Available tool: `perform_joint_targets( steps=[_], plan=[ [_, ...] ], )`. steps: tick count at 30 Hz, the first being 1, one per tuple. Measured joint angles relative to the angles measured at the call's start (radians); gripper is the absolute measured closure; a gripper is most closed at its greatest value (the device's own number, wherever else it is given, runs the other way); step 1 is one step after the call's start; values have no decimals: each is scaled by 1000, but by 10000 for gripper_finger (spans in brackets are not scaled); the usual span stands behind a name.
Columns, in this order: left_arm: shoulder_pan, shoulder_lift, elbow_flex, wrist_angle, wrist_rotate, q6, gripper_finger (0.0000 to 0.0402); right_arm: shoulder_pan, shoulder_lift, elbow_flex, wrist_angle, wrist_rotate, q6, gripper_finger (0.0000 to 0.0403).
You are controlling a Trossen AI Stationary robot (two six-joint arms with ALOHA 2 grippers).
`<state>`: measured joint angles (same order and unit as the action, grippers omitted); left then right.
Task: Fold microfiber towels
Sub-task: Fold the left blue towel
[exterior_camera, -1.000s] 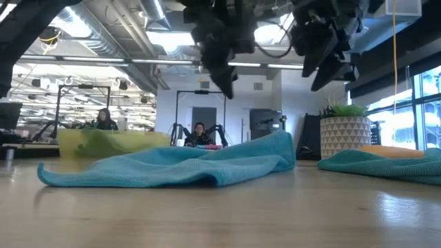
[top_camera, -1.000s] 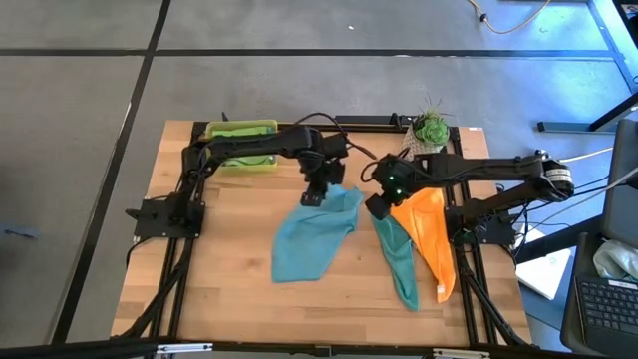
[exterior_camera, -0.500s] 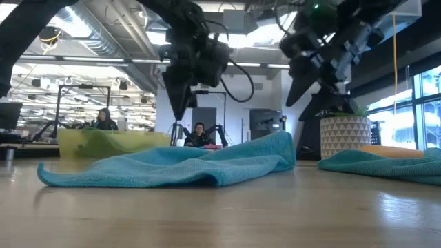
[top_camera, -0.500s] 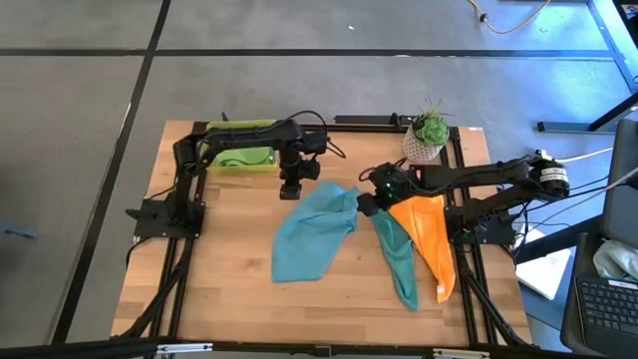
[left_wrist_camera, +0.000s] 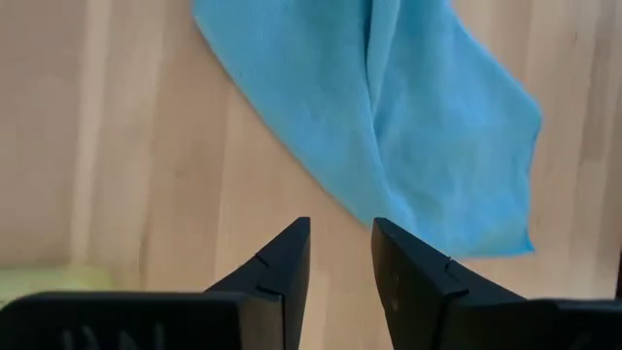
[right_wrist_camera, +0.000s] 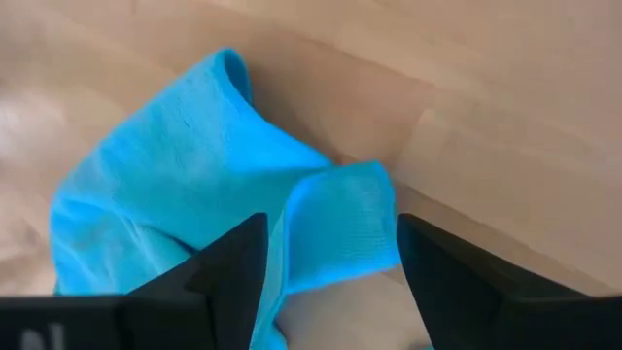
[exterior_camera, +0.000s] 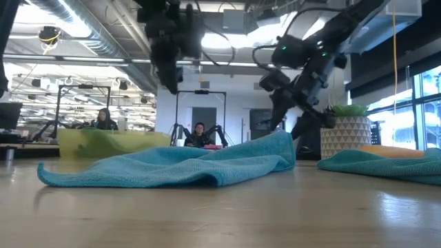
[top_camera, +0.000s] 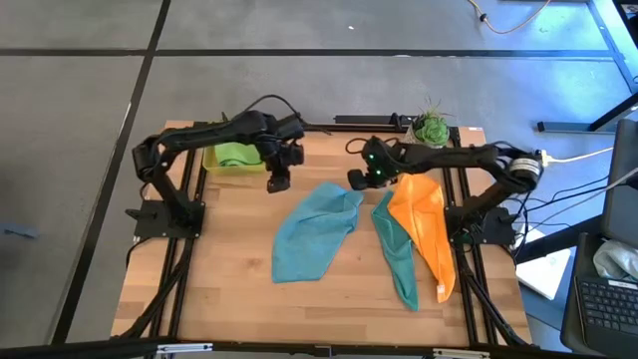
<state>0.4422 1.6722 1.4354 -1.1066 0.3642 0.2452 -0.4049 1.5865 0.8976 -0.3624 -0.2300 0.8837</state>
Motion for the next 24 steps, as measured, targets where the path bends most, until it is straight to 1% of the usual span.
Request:
perform_joint_targets(
  steps=[4, 8, 12, 16, 18, 21, 24],
  plan=[
    [24, -45, 0, 14, 2, -19, 298, -10, 101, 82, -70, -73, -4, 172],
    [47, -83, 0, 20, 9, -30, 298, -12, 191, 157, -137, -157, -37, 184],
    [62, -103, 0, 12, 12, -30, 298, -12, 250, 208, -208, -164, -85, 199],
    [64, -105, 0, 11, 12, -29, 298, -12, 268, 243, -219, -165, -130, 218],
    [63, -105, 0, 5, 12, -29, 298, -12, 269, 267, -258, -165, -138, 232],
    [63, -105, 0, 2, 12, -29, 298, -6, 249, 319, -311, -176, -161, 250],
    [63, -105, 0, 2, 12, -28, 298, 17, 223, 360, -315, -173, -174, 258]
  ],
)
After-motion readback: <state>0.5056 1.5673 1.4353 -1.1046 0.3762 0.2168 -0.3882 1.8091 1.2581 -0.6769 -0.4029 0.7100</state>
